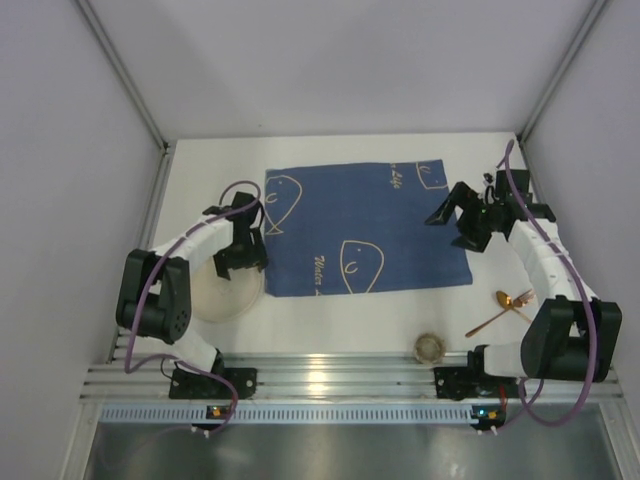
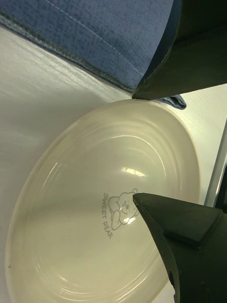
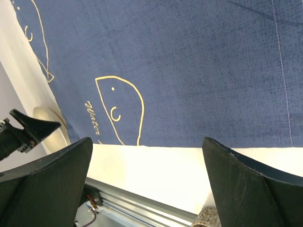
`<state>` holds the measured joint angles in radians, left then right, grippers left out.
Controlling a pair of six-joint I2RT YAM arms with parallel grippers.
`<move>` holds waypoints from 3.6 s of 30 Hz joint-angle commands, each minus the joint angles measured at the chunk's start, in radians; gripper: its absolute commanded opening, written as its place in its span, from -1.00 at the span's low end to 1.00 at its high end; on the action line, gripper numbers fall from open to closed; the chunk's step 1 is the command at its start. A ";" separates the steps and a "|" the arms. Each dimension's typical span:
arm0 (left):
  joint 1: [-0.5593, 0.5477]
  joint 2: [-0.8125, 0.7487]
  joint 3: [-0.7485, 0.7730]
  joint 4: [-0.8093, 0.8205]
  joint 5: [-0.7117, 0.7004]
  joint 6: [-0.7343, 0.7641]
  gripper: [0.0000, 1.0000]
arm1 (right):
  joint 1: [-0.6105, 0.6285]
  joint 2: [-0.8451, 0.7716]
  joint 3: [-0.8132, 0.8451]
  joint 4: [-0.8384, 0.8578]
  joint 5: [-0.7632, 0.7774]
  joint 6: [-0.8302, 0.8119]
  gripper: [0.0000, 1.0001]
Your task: Set the dinner table for one person
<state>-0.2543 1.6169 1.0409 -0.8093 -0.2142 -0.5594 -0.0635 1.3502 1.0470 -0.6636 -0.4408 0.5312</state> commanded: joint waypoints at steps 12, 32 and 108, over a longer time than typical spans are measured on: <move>-0.003 0.080 -0.030 0.085 -0.103 0.010 -0.81 | -0.001 0.010 0.065 -0.047 -0.006 -0.059 0.99; -0.508 0.553 1.099 -0.242 -0.153 0.058 -1.00 | -0.007 -0.129 -0.059 -0.117 0.077 -0.048 0.99; -0.497 -0.087 0.041 0.143 -0.266 -0.200 0.51 | 0.286 -0.073 0.158 -0.355 0.433 -0.002 -1.00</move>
<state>-0.7567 1.5639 1.1263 -0.7059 -0.5072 -0.7338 0.2584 1.1938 1.0115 -1.0389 -0.0986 0.5770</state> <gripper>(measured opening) 0.760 0.030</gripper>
